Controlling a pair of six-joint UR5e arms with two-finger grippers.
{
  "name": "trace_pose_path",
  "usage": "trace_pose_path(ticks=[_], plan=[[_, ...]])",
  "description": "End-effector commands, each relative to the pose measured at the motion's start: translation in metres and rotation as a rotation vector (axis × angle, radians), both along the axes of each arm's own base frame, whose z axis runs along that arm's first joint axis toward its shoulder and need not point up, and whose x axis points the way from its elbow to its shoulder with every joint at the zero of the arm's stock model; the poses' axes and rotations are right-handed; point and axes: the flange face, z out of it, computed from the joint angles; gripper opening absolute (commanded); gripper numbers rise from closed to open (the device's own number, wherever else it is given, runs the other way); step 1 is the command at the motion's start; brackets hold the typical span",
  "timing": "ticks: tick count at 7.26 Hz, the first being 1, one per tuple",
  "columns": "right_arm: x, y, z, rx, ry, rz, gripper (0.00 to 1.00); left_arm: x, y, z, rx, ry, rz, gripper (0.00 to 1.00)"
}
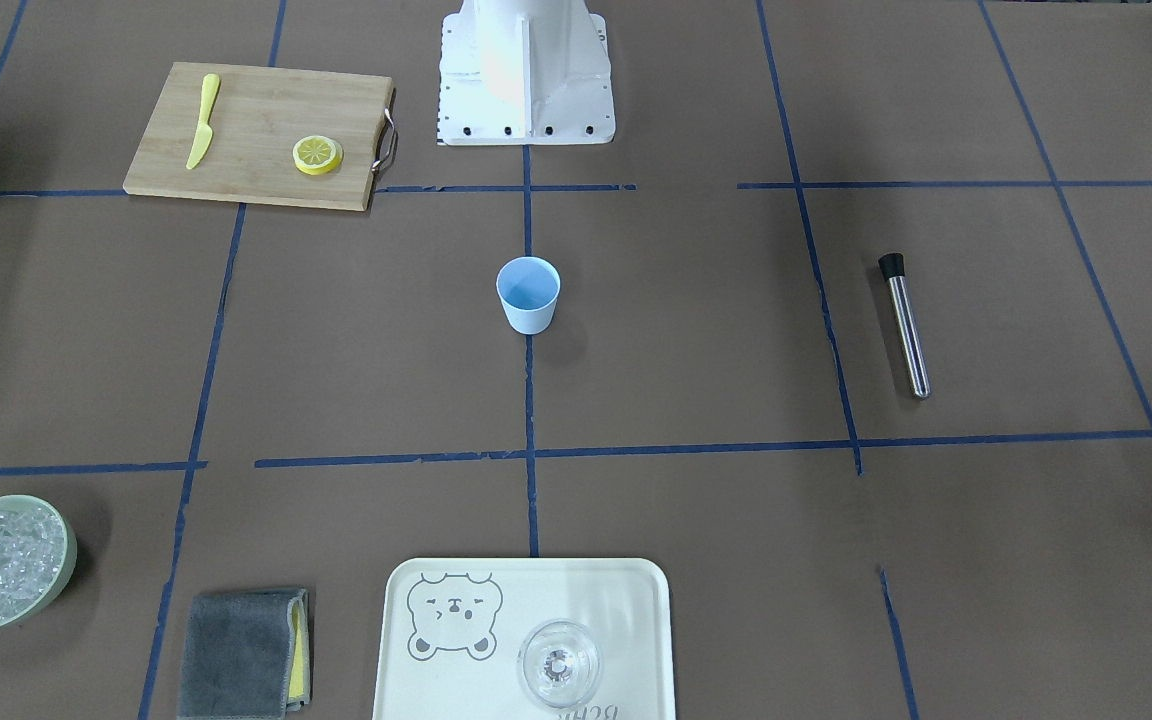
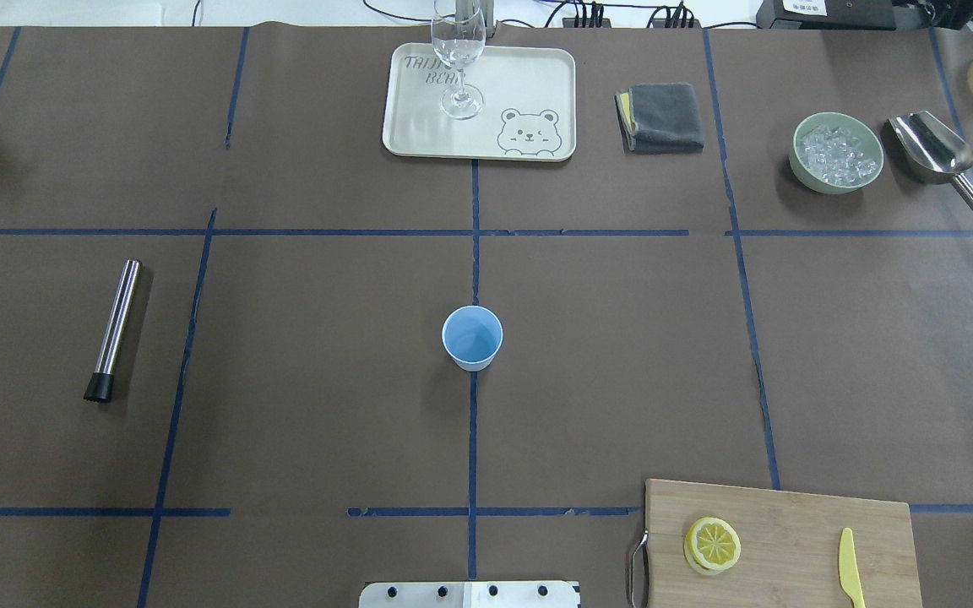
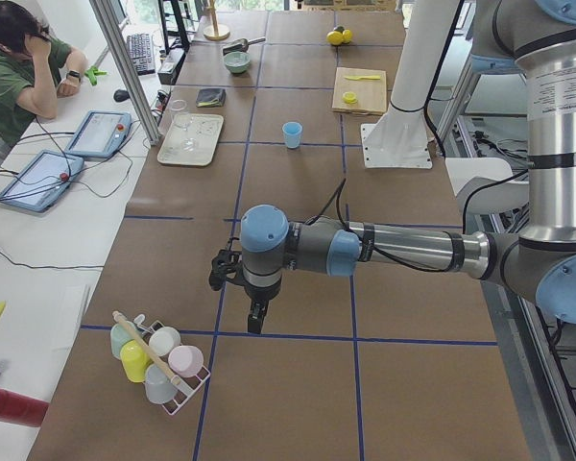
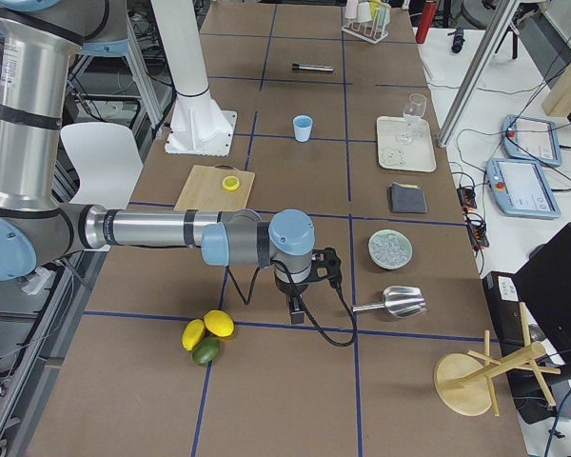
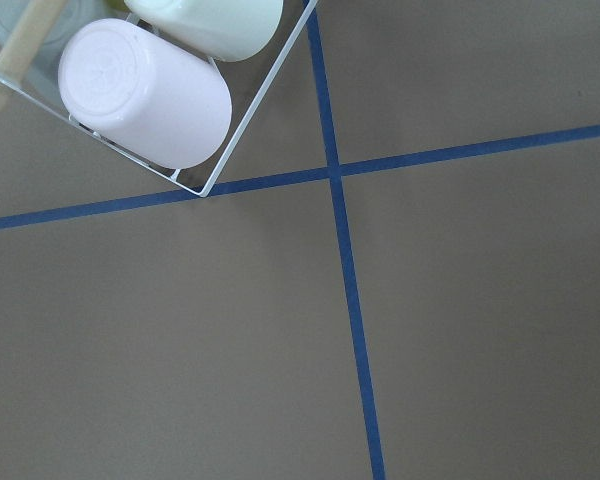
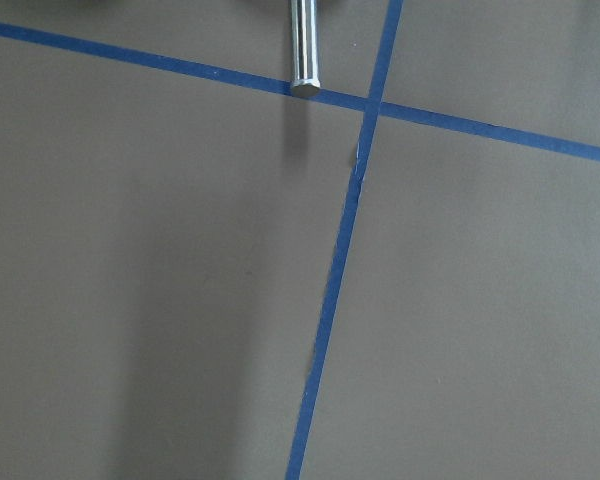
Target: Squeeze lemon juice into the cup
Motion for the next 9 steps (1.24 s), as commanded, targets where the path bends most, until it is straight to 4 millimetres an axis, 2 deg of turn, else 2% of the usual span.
trace_pose_path(ticks=[1, 3, 5, 7, 8, 9], plan=[[0.000, 0.000, 0.001, -0.001, 0.000, 0.000, 1.00, 0.000, -0.005, -0.003, 0.009, 0.000, 0.001, 1.00], [0.000, 0.000, 0.001, -0.001, 0.000, 0.000, 1.00, 0.000, -0.006, -0.002, 0.008, -0.001, 0.000, 1.00], [0.000, -0.002, -0.014, 0.027, -0.002, 0.002, 1.00, 0.001, -0.010, -0.010, 0.023, 0.000, 0.002, 1.00], [0.000, -0.004, -0.042, 0.082, -0.007, 0.010, 1.00, 0.001, -0.011, -0.013, 0.035, 0.000, 0.004, 1.00], [-0.001, -0.006, -0.042, 0.085, -0.009, 0.012, 1.00, 0.001, -0.013, -0.017, 0.064, 0.000, 0.004, 1.00], [-0.003, -0.013, -0.058, 0.135, -0.039, 0.027, 1.00, 0.001, -0.014, -0.018, 0.076, 0.000, 0.005, 1.00]])
